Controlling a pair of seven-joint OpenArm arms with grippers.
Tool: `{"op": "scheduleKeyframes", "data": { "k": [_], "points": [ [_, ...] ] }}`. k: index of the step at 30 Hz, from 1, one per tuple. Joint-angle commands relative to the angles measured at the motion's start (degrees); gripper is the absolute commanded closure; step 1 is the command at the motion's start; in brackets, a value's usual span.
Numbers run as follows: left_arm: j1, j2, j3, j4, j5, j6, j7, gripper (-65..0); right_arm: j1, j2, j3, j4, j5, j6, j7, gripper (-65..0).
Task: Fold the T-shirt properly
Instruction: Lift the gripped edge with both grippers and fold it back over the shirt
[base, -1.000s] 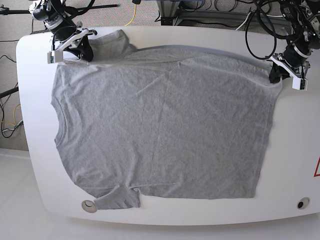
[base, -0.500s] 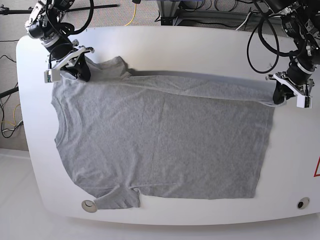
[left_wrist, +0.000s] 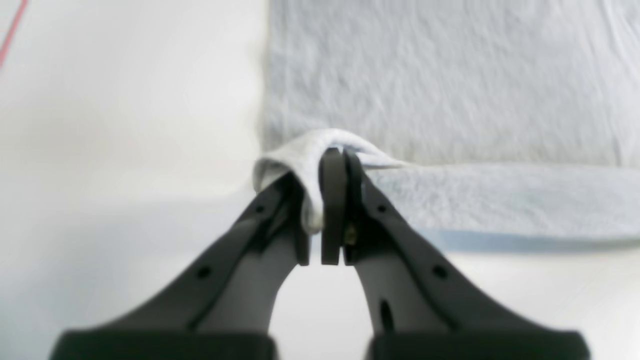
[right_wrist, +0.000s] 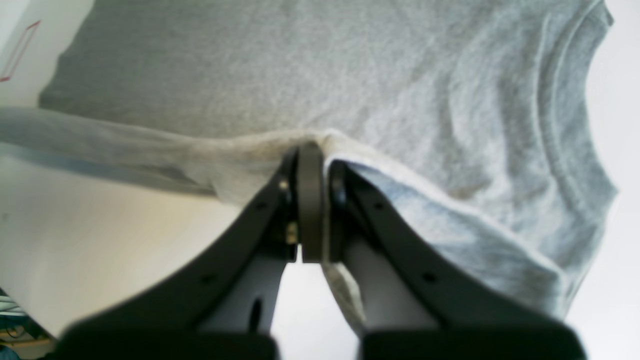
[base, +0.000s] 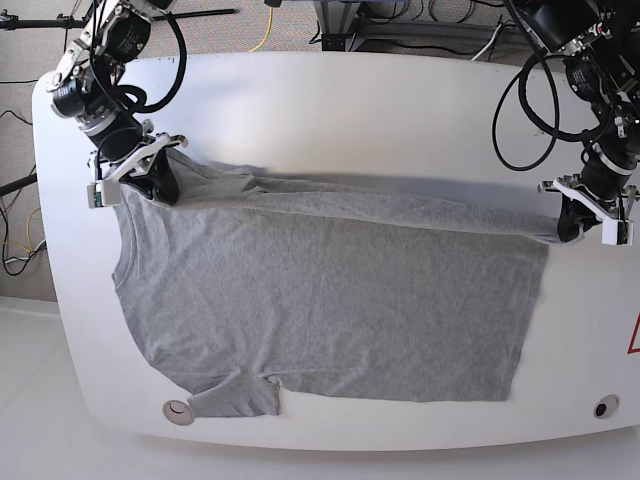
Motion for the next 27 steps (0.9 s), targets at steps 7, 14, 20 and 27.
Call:
{"op": "scheduleKeyframes", "data": {
  "k": [7,14,20,27],
  "points": [
    [-1.2,3.6,7.1,0.6,6.9,-0.1,-7.6,-1.4,4.9,0.5,-2.8,-4.5,-5.3,0.5,1.3,0.0],
    [-1.2,4.6,8.6,-5.0,10.9,-0.2,-12.7,-1.4,8.2,0.4,-3.0,-7.8,-9.1,0.5,1.4,0.0],
    [-2.0,4.4,8.5,-10.8,11.6,-0.2,-15.1,-1.4,10.3,0.6,-2.7,-9.9,-11.4,0.5,1.5,0.0],
    [-2.4,1.8,8.3,-13.1,11.6,-0.2,-16.7,-1.4,11.8,1.7,-2.6,-10.3,-15.1,0.5,1.5,0.0]
  ]
}}
